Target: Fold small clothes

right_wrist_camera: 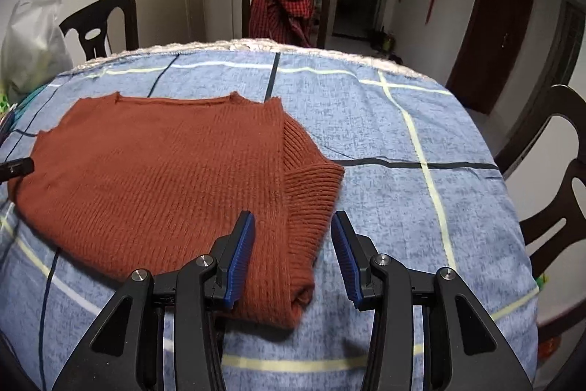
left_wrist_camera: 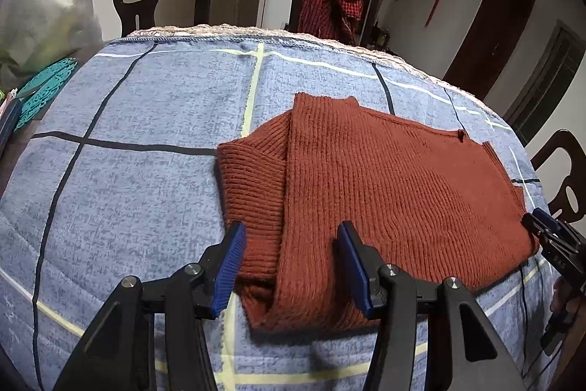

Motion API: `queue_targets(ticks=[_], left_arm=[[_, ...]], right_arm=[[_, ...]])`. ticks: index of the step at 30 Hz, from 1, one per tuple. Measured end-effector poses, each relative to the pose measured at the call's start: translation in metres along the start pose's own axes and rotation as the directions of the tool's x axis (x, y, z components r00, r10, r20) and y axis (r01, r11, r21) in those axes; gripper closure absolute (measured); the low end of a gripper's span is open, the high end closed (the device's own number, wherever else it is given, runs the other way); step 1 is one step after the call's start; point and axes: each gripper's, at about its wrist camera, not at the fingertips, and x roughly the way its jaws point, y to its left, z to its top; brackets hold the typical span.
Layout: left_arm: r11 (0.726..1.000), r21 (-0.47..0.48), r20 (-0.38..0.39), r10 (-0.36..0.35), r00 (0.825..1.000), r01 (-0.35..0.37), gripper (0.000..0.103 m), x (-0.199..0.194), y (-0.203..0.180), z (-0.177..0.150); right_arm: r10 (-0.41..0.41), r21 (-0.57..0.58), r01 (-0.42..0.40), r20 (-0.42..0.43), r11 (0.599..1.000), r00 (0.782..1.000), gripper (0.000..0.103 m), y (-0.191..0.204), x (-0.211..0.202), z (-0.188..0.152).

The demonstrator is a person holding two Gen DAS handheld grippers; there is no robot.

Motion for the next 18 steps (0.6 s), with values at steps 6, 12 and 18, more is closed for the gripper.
queue_targets(ticks=[6, 12, 18], left_arm=[[1.0, -0.02, -0.032, 0.007, 0.999, -0.008, 0.048, 0.001, 0.012, -0.006], [1.0, -0.009, -0.021, 0.023, 1.0, -0.023, 0.048, -0.009, 0.023, -0.001], [0.999, -0.034, 0.006, -0.04, 0.999, 0.04, 0.048, -0.027, 0.041, 0.009]], right_arm=[[0.006, 0.031, -0.005, -0.026, 0.999, 1.0, 0.056, -0.008, 0.0, -0.012], [-0.049, -0.02, 0.05, 0.04, 0.999, 0.998, 0.055, 0.008, -0.031, -0.001], [0.131, -0.126, -0.116, 0.118, 0.985, 0.984, 0.055, 0.071, -0.06, 0.01]])
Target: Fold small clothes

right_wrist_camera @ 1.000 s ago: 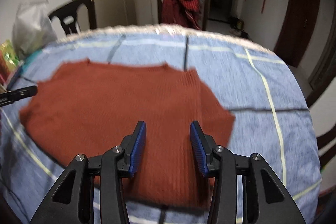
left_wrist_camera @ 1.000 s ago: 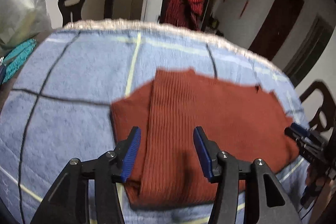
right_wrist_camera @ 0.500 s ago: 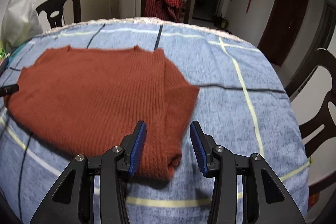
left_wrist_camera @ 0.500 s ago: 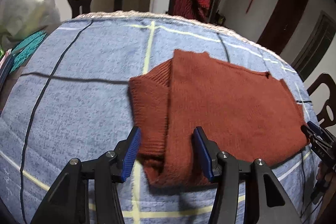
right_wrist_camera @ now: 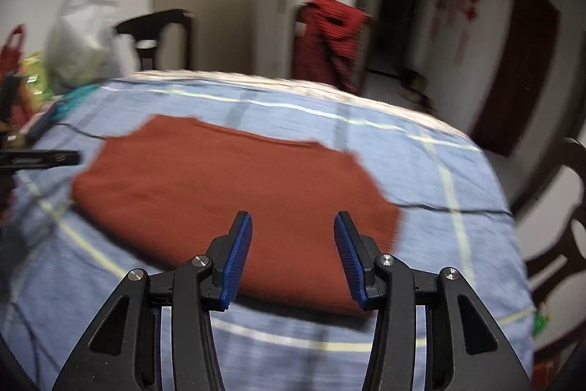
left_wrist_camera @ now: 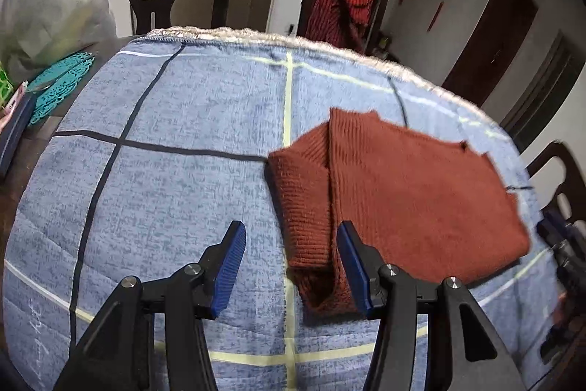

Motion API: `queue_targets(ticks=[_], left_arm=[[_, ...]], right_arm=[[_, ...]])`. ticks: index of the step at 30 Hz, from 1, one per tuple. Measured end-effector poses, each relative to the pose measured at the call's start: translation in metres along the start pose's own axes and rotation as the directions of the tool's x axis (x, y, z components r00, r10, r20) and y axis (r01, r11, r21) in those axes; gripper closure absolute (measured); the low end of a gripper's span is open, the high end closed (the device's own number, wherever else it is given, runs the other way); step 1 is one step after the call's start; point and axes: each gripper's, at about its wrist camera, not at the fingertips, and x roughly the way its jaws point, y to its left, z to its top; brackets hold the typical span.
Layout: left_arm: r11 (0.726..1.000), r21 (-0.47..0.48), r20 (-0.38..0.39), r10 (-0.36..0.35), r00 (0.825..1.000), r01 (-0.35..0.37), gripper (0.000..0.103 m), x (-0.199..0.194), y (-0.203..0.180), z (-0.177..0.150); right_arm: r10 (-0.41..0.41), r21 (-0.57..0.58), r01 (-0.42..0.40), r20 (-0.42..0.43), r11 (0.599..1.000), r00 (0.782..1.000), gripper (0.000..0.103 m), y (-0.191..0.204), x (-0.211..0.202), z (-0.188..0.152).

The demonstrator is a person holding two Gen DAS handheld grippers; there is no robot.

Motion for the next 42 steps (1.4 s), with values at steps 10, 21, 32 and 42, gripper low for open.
queue_targets(ticks=[10, 21, 32, 42], left_arm=[[0.997, 0.056, 0.024, -0.059, 0.998, 0.058, 0.035, -0.013, 0.01, 0.008], [0.996, 0.091, 0.013, -0.015, 1.0, 0.014, 0.035, -0.002, 0.017, 0.014], [0.995, 0.099, 0.006, 0.013, 1.0, -0.013, 0.034, 0.012, 0.028, 0.02], [0.996, 0.088, -0.002, 0.005, 1.0, -0.005, 0.034, 0.021, 0.03, 0.029]], right_arm=[[0.239, -0.182, -0.241, -0.03, 0.953, 0.97, 0.055, 0.124, 0.027, 0.008], [0.283, -0.302, -0.305, -0.117, 0.903, 0.952, 0.054, 0.196, 0.058, -0.007], [0.19, -0.371, -0.226, -0.129, 0.901, 0.973, 0.041, 0.219, 0.076, -0.007], [0.149, -0.293, -0.177, -0.113, 0.94, 0.982, 0.049, 0.211, 0.081, 0.001]])
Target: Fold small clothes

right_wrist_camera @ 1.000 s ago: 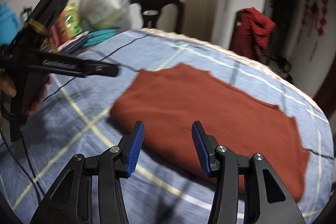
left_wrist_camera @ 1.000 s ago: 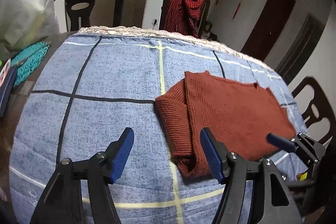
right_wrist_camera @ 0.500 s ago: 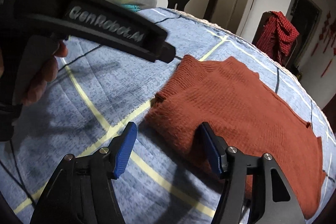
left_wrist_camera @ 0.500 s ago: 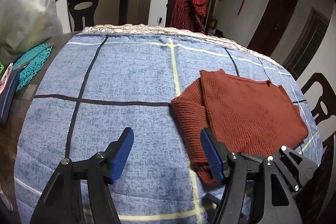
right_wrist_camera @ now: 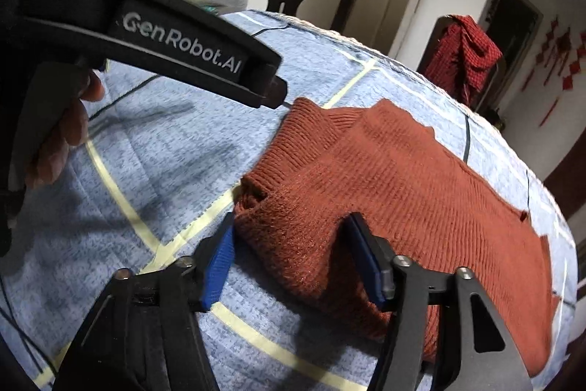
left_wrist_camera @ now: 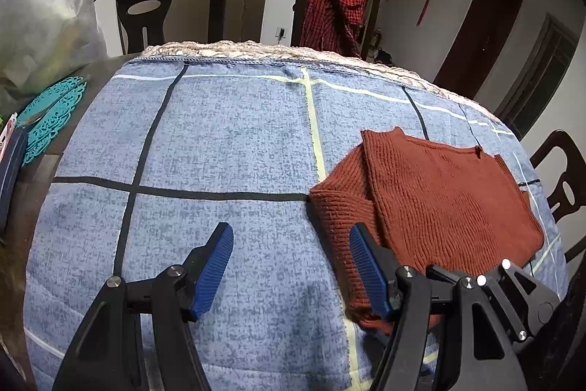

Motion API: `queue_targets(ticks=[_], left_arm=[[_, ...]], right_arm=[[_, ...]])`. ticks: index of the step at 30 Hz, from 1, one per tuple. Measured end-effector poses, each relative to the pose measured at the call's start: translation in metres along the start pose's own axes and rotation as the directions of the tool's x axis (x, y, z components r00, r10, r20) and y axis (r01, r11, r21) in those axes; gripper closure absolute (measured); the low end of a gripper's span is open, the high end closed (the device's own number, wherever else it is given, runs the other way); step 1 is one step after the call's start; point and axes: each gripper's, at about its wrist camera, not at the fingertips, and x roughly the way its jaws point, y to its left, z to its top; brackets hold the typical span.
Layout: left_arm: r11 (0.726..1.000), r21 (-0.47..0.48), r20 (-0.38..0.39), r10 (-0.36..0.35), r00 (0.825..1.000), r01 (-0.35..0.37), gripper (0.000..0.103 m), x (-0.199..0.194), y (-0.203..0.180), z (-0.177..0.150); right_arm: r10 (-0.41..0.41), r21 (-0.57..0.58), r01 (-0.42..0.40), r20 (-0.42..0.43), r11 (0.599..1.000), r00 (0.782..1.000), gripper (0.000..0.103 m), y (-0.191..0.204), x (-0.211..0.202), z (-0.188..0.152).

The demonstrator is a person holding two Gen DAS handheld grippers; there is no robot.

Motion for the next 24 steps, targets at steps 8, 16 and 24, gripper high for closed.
queue_targets(ticks=[8, 16, 24], left_arm=[[0.989, -0.101, -0.062, -0.113, 0.992, 0.107, 0.034, 0.019, 0.004, 0.015], [0.981, -0.14, -0.156, -0.157, 0.975, 0.136, 0.033, 0.045, -0.011, 0.02], [0.959, -0.176, -0.178, -0.254, 0.951, 0.223, 0.033, 0.057, -0.029, 0.028]], right_arm=[[0.025, 0.08, -0.027, 0.023, 0.996, 0.999, 0.072, -0.014, -0.007, -0.001], [0.053, 0.106, -0.058, 0.042, 0.993, 0.998, 0.085, -0.023, -0.01, -0.003], [0.101, 0.154, -0.111, 0.071, 0.982, 0.992, 0.088, -0.034, -0.015, -0.008]])
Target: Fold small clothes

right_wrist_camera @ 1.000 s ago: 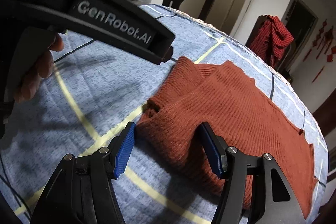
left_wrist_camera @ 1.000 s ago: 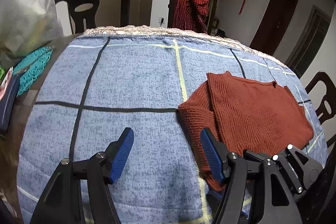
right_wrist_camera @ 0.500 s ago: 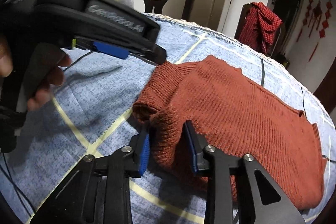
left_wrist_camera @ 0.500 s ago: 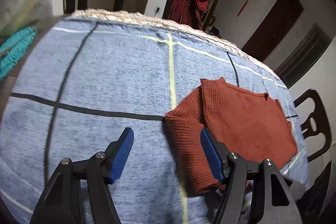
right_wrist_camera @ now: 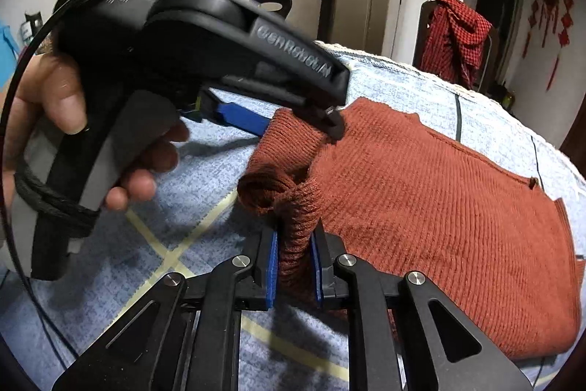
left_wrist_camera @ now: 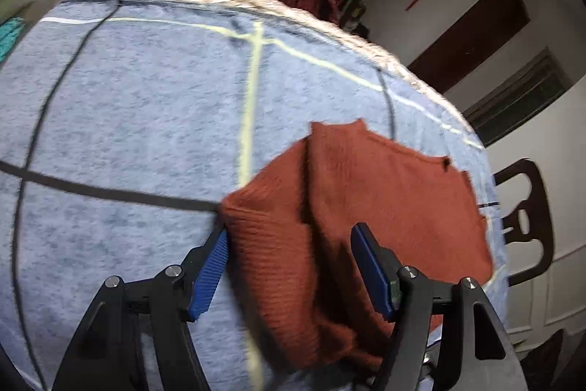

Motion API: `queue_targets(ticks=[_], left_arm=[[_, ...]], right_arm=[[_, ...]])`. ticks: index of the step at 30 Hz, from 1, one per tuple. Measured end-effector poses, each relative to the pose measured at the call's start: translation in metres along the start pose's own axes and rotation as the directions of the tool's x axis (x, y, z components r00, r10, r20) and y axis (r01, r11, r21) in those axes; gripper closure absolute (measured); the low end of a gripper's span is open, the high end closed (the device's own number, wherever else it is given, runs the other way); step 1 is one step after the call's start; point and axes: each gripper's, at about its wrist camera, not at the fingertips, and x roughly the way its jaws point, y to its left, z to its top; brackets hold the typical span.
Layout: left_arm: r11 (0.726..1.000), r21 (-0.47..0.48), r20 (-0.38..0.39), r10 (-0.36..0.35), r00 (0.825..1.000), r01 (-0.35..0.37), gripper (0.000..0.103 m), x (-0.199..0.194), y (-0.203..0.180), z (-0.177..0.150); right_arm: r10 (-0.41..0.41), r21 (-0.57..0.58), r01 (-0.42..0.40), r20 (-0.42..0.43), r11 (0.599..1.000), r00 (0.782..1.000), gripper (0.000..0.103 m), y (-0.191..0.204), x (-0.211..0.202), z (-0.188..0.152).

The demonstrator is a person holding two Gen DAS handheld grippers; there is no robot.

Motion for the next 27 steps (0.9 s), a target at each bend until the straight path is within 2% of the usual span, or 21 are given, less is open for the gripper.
queue_targets(ticks=[2, 8, 9, 11, 14, 16, 19, 27], left_arm=[[1.0, 0.003, -0.013, -0.008, 1.0, 0.008, 0.033, 0.004, -0.003, 0.002], [0.999, 0.015, -0.016, 0.045, 0.999, -0.045, 0.037, 0.009, -0.01, 0.002], [0.998, 0.018, -0.012, 0.054, 0.998, -0.054, 0.04, 0.009, -0.012, 0.002], [0.996, 0.028, -0.012, 0.083, 0.996, -0.082, 0.057, 0.009, -0.014, 0.002], [0.994, 0.043, -0.016, 0.106, 0.994, -0.105, 0.074, 0.012, -0.02, 0.003], [0.993, 0.05, -0.017, 0.106, 0.994, -0.105, 0.079, 0.012, -0.025, 0.002], [0.989, 0.062, -0.015, 0.135, 0.991, -0.134, 0.082, 0.012, -0.032, 0.003], [0.989, 0.089, 0.032, 0.116, 0.993, -0.118, 0.082, -0.004, -0.059, 0.004]], right_arm=[[0.011, 0.011, -0.011, 0.005, 1.0, 1.0, 0.089, -0.002, -0.002, 0.0], [0.024, 0.024, -0.025, 0.016, 0.999, 1.0, 0.09, -0.005, -0.005, -0.003], [0.027, 0.027, -0.028, 0.017, 0.999, 0.999, 0.09, -0.006, -0.006, -0.003], [0.033, 0.034, -0.034, 0.02, 0.999, 0.999, 0.09, -0.007, -0.006, -0.004], [0.04, 0.043, -0.041, 0.024, 0.998, 0.999, 0.09, -0.01, -0.006, -0.005], [0.042, 0.049, -0.043, 0.028, 0.998, 0.999, 0.09, -0.012, -0.008, -0.006], [0.041, 0.056, -0.043, 0.037, 0.998, 0.999, 0.091, -0.015, -0.01, -0.006], [0.052, 0.114, -0.061, 0.08, 0.992, 0.995, 0.092, -0.035, -0.028, -0.008]])
